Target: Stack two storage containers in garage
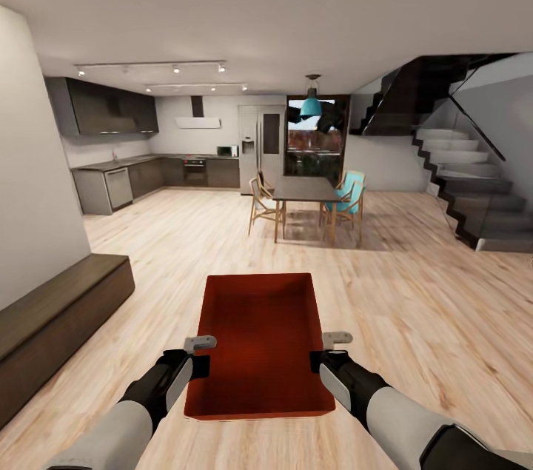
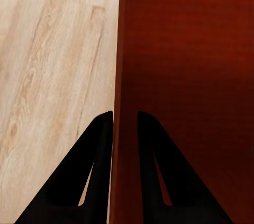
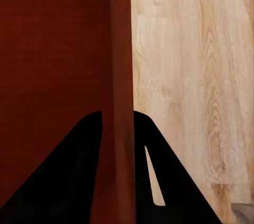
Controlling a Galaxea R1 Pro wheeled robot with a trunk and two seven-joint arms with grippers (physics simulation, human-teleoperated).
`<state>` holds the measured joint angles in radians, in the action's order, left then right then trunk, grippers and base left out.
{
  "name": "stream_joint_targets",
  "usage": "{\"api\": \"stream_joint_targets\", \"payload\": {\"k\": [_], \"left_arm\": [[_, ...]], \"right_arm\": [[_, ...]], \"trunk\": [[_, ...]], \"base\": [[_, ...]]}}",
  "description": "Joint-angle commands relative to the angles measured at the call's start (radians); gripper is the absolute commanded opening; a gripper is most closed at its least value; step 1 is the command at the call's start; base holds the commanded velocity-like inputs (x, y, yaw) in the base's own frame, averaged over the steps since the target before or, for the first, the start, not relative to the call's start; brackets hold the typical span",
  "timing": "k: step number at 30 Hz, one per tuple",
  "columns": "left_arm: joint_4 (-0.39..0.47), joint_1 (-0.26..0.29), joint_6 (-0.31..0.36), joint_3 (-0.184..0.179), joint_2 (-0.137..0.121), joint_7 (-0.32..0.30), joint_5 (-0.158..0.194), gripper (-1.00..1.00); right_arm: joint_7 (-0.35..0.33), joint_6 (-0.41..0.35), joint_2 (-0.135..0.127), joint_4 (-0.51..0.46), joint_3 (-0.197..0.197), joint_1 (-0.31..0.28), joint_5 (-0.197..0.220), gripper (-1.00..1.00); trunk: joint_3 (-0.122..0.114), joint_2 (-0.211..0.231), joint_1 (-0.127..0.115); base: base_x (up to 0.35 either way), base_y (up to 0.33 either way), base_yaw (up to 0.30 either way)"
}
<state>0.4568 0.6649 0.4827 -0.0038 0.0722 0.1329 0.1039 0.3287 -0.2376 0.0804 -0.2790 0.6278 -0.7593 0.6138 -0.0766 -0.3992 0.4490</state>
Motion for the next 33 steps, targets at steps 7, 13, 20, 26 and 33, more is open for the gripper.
{"api": "stream_joint_targets", "payload": {"k": [7,13,20,26,33], "left_arm": [[-0.024,-0.001,0.008,-0.002,-0.022,0.025,-0.018,-1.0],[-0.024,-0.001,0.008,-0.002,-0.023,0.025,-0.018,-1.0],[-0.024,-0.001,0.008,-0.002,-0.022,0.025,-0.018,-1.0],[-0.024,-0.001,0.008,-0.002,-0.022,0.025,-0.018,-1.0],[-0.024,-0.001,0.008,-0.002,-0.022,0.025,-0.018,-1.0]], "right_arm": [[0.006,-0.004,-0.001,-0.006,-0.003,-0.002,-0.006,-1.0],[0.006,-0.003,-0.001,-0.006,-0.003,-0.002,-0.006,-1.0],[0.006,-0.003,-0.001,-0.006,-0.003,-0.002,-0.006,-1.0],[0.006,-0.003,-0.001,-0.006,-0.003,-0.002,-0.006,-1.0],[0.006,-0.003,-0.001,-0.006,-0.003,-0.002,-0.006,-1.0]], "trunk": [[0.0,-0.001,0.001],[0.0,-0.001,0.001],[0.0,-0.001,0.001],[0.0,-0.001,0.001],[0.0,-0.001,0.001]], "base": [[0.323,0.0,-0.208],[0.323,0.0,-0.159],[0.323,0.0,-0.006],[0.323,0.0,0.0],[0.323,0.0,-0.033]]}}
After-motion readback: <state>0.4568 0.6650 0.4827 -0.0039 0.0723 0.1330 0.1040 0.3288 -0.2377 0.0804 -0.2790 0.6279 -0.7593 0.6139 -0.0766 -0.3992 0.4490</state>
